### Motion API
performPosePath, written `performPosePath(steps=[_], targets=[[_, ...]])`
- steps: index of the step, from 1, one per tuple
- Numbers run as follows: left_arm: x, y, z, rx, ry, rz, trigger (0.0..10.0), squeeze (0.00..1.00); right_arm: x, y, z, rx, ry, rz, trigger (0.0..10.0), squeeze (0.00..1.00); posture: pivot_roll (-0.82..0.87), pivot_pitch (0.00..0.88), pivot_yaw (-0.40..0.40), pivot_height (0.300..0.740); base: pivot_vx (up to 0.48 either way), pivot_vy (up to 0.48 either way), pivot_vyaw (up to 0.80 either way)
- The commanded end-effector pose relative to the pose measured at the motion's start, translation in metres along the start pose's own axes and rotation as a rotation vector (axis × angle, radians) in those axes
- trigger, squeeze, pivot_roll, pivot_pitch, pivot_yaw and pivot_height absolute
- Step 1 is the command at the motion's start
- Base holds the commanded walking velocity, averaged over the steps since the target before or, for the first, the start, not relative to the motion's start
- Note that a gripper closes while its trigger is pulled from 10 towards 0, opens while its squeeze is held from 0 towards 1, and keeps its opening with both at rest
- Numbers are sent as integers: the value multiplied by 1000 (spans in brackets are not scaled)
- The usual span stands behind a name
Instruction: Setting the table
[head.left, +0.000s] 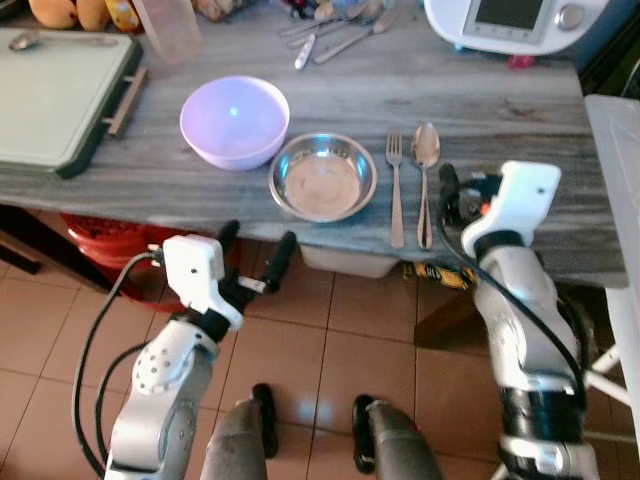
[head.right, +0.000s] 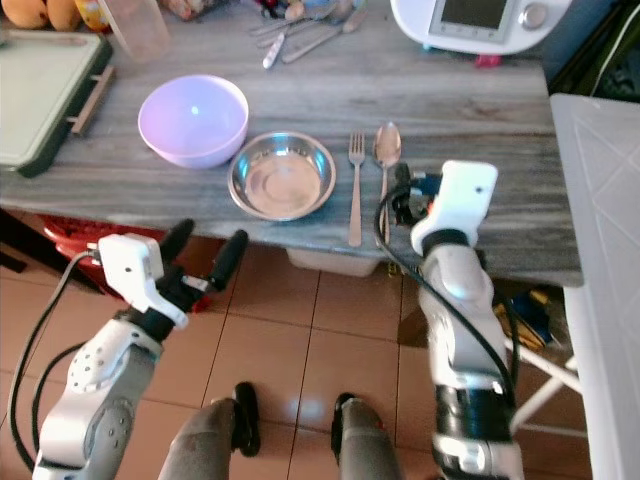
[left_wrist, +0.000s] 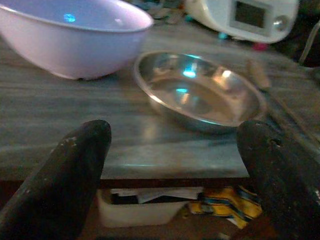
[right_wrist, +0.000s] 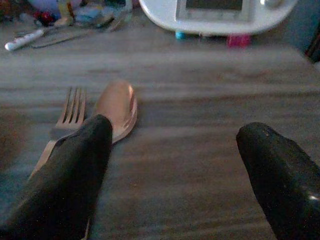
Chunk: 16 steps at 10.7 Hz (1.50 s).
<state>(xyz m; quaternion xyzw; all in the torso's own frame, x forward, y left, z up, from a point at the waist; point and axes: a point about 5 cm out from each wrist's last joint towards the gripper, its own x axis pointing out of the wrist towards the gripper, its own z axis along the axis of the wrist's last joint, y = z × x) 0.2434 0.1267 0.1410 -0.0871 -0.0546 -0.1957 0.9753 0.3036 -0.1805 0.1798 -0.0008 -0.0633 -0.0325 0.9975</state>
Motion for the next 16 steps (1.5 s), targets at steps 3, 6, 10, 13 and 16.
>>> performPosePath(steps=[3,6,10,13,16], targets=[[-2,11,-6,22,38,116,10000,1000,-24,-1,1,-74,-42,18,10000,1000,-41,238,-5,740,0,0,0],[-2,24,-12,48,91,259,10000,0,-32,2,-3,-98,-37,47,10000,0,-51,221,1,740,0,0,0],[3,21,-11,50,77,253,10000,0,-27,2,-1,-113,-41,65,10000,0,-52,232,-11,740,-300,0,0],[3,22,-12,53,86,251,10000,0,-28,5,-4,-106,-26,68,10000,0,-56,241,-11,740,-295,0,0],[3,23,-13,58,91,247,10000,0,-27,6,-6,-105,-12,73,10000,0,-57,240,-12,740,-279,0,0]])
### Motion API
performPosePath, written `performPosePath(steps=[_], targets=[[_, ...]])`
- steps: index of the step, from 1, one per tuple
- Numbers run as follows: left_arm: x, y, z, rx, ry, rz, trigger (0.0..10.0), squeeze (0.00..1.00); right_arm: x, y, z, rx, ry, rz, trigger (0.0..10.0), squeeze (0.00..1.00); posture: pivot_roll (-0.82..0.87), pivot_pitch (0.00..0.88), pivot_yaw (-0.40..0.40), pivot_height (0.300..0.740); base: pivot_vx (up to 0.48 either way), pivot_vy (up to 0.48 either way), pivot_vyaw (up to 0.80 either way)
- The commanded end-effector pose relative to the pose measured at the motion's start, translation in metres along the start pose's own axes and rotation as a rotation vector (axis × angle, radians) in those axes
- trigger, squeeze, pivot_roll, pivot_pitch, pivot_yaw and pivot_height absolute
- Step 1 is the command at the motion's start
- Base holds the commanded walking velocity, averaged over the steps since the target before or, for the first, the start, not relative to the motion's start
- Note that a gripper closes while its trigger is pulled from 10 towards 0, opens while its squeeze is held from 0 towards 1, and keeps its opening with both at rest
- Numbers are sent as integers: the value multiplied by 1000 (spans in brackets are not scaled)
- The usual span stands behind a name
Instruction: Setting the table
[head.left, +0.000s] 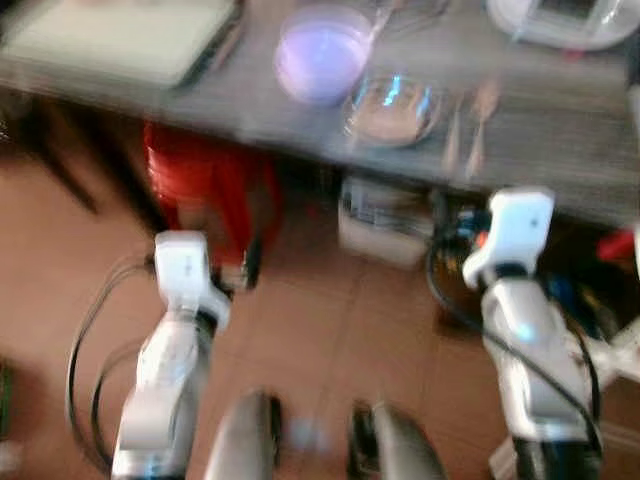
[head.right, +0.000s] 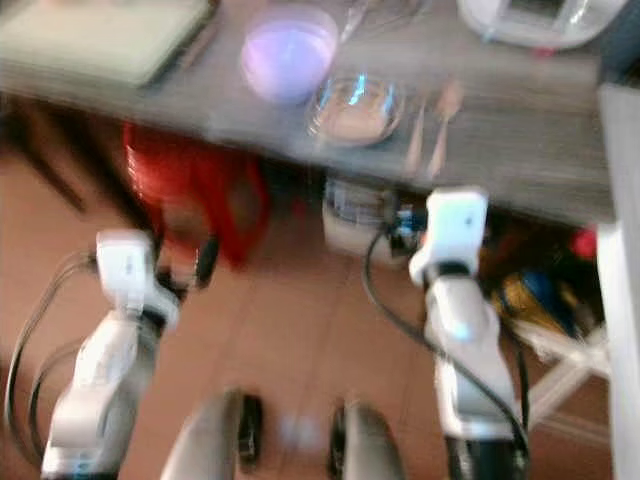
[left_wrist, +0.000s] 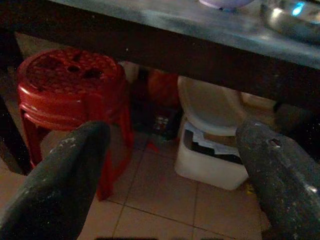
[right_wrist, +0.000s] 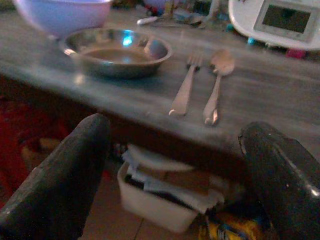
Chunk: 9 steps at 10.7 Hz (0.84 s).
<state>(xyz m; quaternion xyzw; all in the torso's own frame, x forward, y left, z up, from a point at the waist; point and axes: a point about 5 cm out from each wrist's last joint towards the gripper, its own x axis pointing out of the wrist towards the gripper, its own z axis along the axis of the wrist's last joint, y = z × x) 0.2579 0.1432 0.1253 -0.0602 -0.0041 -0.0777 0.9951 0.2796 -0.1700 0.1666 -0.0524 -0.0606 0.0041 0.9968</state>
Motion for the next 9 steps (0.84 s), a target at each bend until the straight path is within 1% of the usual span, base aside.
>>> performPosePath(steps=[1,5,7,9], targets=[[-1,0,0,10,-2,1,10000,0,0,-4,3,-6,-13,-8,10000,0,-55,240,-12,740,-270,0,0],[0,-2,-3,10,6,-14,10000,0,0,-2,1,10,1,-12,10000,0,-53,235,-7,740,-261,0,0],[1,-3,-3,14,2,-21,10000,0,2,-2,0,6,1,-11,10000,0,-52,231,-8,740,-264,0,-459],[1,-4,-3,29,-14,-31,10000,0,5,-3,1,0,-2,-15,10000,0,-53,232,-9,740,0,0,-625]])
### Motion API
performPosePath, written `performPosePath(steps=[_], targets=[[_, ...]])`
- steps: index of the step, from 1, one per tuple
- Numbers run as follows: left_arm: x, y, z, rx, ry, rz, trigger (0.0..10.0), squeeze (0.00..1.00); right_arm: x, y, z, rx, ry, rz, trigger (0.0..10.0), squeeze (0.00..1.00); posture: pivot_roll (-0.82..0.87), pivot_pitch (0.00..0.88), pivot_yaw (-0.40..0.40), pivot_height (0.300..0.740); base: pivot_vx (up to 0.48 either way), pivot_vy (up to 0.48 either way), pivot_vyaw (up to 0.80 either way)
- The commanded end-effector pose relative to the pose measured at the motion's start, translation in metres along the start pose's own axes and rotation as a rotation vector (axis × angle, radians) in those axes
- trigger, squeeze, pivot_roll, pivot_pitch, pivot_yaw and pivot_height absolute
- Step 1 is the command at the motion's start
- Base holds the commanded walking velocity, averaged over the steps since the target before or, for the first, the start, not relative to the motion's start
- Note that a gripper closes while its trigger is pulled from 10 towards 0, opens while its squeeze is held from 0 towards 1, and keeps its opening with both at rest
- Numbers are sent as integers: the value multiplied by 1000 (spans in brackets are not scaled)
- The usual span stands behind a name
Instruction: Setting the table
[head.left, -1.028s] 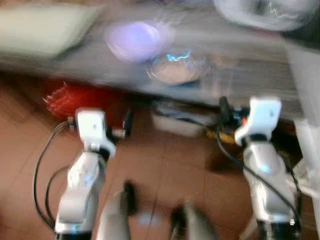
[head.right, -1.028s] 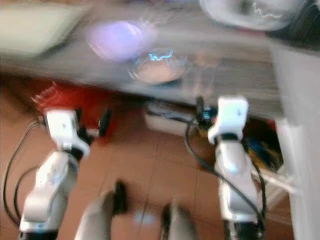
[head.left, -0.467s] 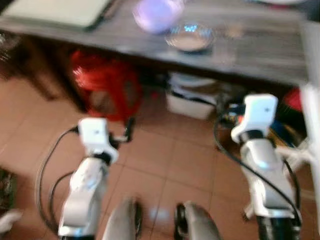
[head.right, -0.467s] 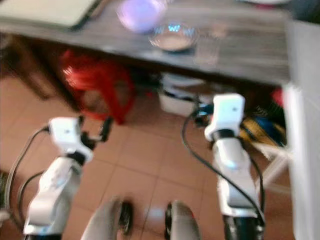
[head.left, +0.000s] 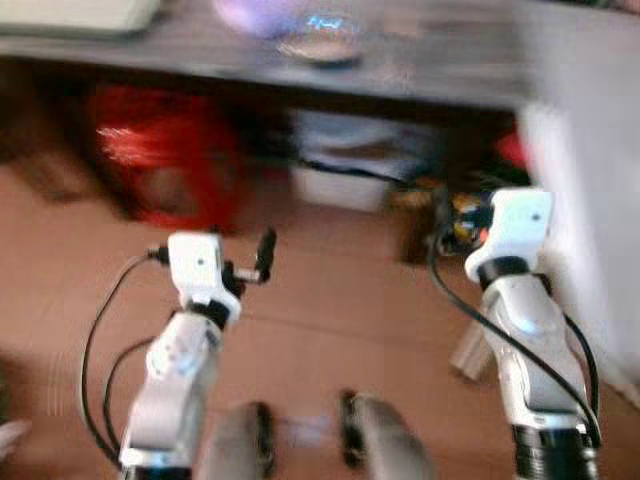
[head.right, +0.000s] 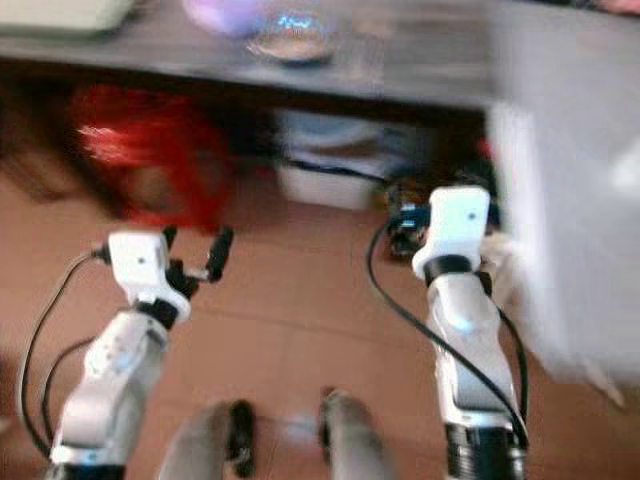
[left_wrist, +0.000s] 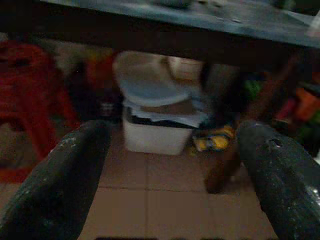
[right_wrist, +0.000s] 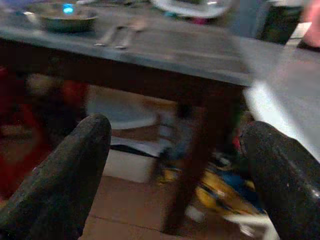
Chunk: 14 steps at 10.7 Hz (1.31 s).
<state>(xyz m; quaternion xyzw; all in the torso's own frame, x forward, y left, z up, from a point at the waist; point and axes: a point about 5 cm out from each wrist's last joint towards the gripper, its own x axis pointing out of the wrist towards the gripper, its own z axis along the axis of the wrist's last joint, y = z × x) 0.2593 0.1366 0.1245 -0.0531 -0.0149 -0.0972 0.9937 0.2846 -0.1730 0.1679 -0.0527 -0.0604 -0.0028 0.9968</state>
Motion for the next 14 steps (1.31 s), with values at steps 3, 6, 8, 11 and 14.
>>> performPosePath(steps=[3,6,8,11,14], targets=[[-1,-2,4,12,-39,-34,10000,0,2,3,2,3,-11,2,10000,0,-51,229,-9,740,0,0,-160],[-2,-5,5,-9,-50,-57,10000,0,2,2,3,2,-15,3,10000,0,-53,235,-10,740,0,-242,0],[-2,-6,5,-14,-53,-61,10000,0,3,2,2,0,-12,1,10000,0,-52,239,-11,740,0,-469,-800],[-2,-6,6,-16,-55,-63,10000,0,3,3,3,0,-16,2,10000,0,-53,240,-10,740,0,-469,0],[-1,-6,7,-2,-58,-57,10000,0,6,5,6,-33,-34,21,10000,0,-48,241,-7,740,80,-437,0]])
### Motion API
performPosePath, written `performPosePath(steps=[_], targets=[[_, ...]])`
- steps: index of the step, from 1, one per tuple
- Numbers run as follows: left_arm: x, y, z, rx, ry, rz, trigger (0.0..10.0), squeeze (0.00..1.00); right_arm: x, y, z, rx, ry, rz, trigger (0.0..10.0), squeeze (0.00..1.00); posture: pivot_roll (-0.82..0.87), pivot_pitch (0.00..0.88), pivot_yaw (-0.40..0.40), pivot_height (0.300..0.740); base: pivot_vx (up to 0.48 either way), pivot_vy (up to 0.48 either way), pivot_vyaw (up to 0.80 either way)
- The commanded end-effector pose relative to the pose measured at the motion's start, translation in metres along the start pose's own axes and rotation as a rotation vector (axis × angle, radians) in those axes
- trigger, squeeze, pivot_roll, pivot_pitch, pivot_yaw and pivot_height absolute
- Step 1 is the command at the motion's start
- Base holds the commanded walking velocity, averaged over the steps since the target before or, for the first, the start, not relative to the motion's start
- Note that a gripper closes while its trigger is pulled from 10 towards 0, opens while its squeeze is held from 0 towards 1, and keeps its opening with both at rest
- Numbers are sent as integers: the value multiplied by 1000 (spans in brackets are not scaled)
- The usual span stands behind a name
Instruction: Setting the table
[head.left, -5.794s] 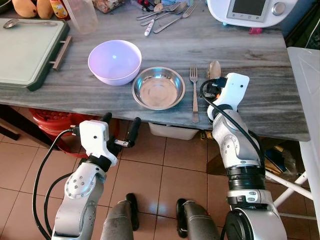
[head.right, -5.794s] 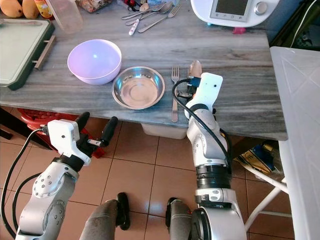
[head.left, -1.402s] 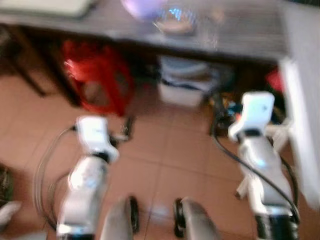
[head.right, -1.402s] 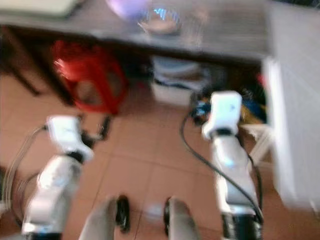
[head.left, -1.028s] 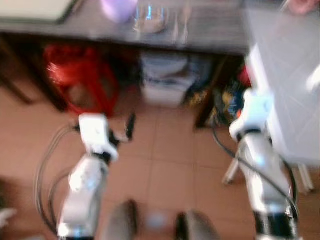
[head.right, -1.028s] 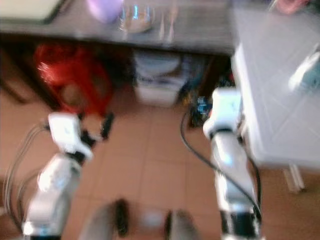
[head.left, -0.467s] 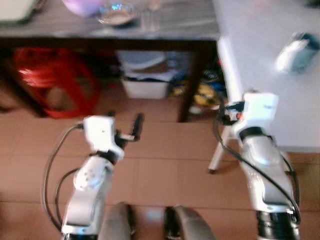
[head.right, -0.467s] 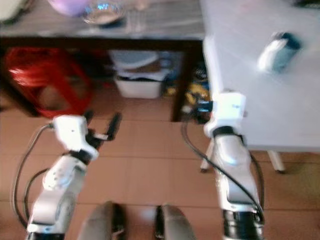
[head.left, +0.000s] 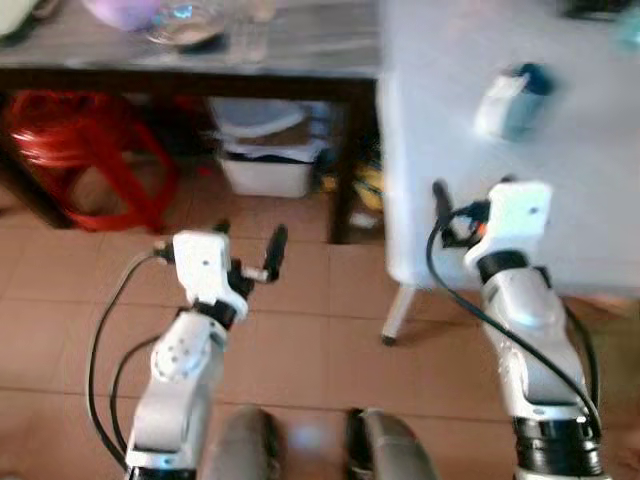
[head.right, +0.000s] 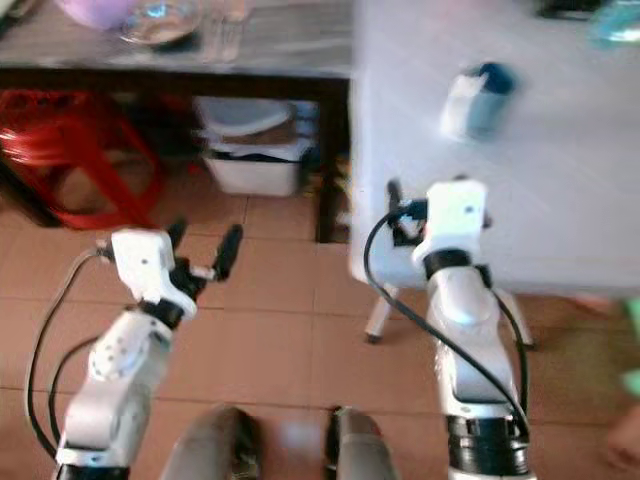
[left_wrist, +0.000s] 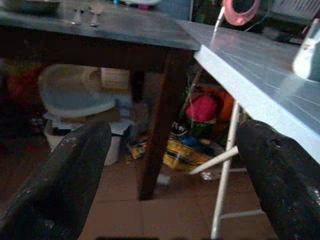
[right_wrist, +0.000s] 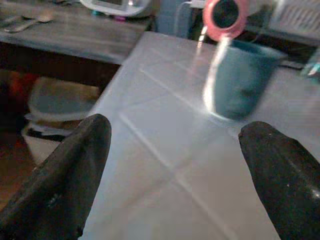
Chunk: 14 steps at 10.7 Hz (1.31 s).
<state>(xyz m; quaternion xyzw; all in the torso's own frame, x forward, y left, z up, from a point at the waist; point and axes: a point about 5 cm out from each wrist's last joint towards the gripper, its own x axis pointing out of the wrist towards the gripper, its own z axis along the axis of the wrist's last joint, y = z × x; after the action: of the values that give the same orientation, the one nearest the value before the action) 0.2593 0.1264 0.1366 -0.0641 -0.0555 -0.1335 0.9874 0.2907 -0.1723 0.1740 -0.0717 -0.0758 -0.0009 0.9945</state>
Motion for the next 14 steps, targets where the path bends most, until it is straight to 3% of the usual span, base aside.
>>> performPosePath(steps=[1,4,6,9,14], targets=[[-4,6,-3,20,24,21,10000,0,-1,6,0,12,-3,13,10000,0,-48,241,-6,740,300,-371,0],[-3,6,-4,17,28,20,10000,0,-1,6,0,17,-4,9,10000,0,-48,242,-1,740,405,-112,0],[-2,5,-4,13,22,13,10000,0,-1,6,0,16,-6,9,10000,0,-48,241,-1,740,0,0,0],[-2,5,-3,17,14,11,10000,0,0,7,2,7,-20,20,10000,0,-47,238,-4,740,165,0,602],[-2,4,-4,16,18,4,10000,0,2,5,1,-2,-23,-6,10000,0,-43,236,-2,740,0,0,0]])
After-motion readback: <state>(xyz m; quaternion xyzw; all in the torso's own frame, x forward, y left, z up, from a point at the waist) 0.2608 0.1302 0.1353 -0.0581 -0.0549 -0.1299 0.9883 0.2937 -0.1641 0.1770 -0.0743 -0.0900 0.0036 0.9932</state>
